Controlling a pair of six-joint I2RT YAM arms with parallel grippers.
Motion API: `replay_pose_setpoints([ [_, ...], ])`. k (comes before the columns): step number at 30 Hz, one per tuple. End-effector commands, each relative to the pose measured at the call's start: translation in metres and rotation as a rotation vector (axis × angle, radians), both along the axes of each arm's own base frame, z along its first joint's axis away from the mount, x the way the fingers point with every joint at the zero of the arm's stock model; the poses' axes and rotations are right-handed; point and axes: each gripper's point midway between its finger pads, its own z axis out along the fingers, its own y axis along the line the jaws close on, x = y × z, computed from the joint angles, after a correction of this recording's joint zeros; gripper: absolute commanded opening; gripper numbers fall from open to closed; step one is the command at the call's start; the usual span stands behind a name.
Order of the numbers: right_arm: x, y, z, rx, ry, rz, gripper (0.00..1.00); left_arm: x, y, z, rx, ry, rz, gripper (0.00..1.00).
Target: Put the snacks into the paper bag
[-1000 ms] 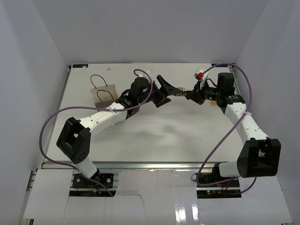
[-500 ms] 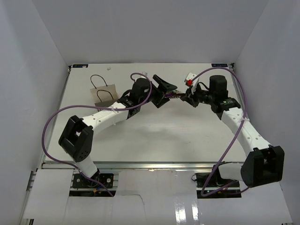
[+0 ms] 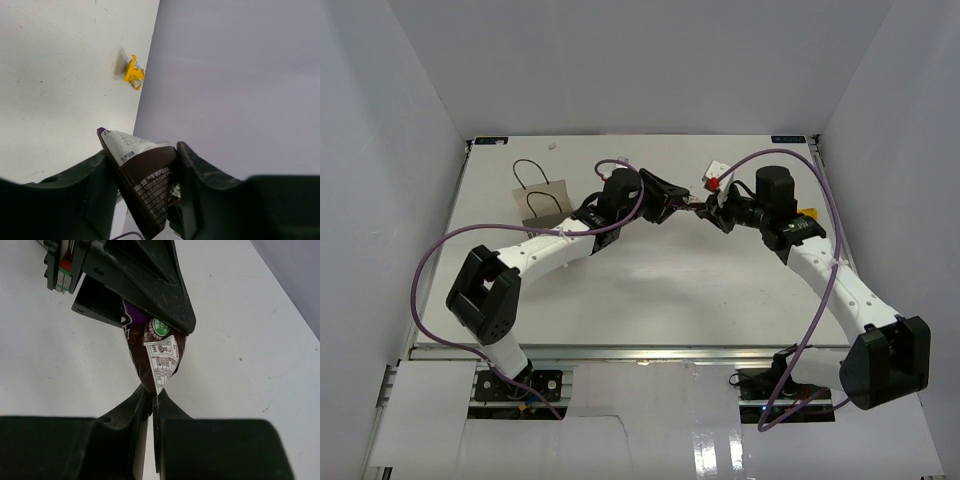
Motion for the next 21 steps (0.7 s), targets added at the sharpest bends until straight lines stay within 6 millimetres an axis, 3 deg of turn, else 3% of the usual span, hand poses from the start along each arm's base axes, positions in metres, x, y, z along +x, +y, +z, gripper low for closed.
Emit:
replay_pose_setpoints([
  [1, 0.0, 0.008, 0.008, 0.02, -0.041, 0.012, 0.1, -0.001, 0.001, 0.024, -0.057, -0.048, 0.013, 0.52],
  [2, -0.001, 0.009, 0.008, 0.02, -0.043, 0.021, 0.13, -0.002, 0.001, 0.026, -0.059, -0.054, 0.011, 0.44],
  [6, -0.006, 0.012, 0.005, 0.01, -0.039, 0.063, 0.36, -0.005, 0.006, 0.034, -0.034, -0.092, 0.008, 0.33],
  [7, -0.011, 0.013, 0.002, 0.006, -0.022, 0.084, 0.5, -0.002, 0.01, 0.039, -0.025, -0.109, 0.027, 0.31],
  [9, -0.016, 0.014, 0.006, -0.003, -0.029, 0.12, 0.64, 0.0, 0.016, 0.045, 0.02, -0.154, 0.039, 0.29],
  [10, -0.021, 0.016, 0.008, 0.0, -0.024, 0.149, 0.79, 0.001, 0.018, 0.047, 0.045, -0.171, 0.04, 0.28],
  [12, -0.033, 0.015, 0.013, -0.013, -0.014, 0.201, 0.94, 0.002, 0.027, 0.057, 0.115, -0.206, 0.055, 0.27],
  [14, -0.045, 0.01, 0.012, -0.023, 0.034, 0.236, 0.9, 0.003, 0.036, 0.069, 0.197, -0.277, 0.053, 0.25],
  [16, -0.045, 0.001, 0.022, -0.015, 0.025, 0.235, 0.9, 0.001, 0.053, 0.079, 0.301, -0.339, 0.072, 0.24],
  [18, -0.04, -0.017, 0.022, -0.016, 0.038, 0.183, 0.9, -0.003, 0.074, 0.101, 0.37, -0.389, 0.114, 0.23],
  [20, -0.032, -0.031, 0.021, -0.025, 0.028, 0.126, 0.9, -0.007, 0.094, 0.106, 0.483, -0.423, 0.131, 0.23],
  [21, -0.024, -0.039, 0.021, -0.041, 0.012, 0.081, 0.9, -0.008, 0.105, 0.118, 0.511, -0.449, 0.155, 0.23],
])
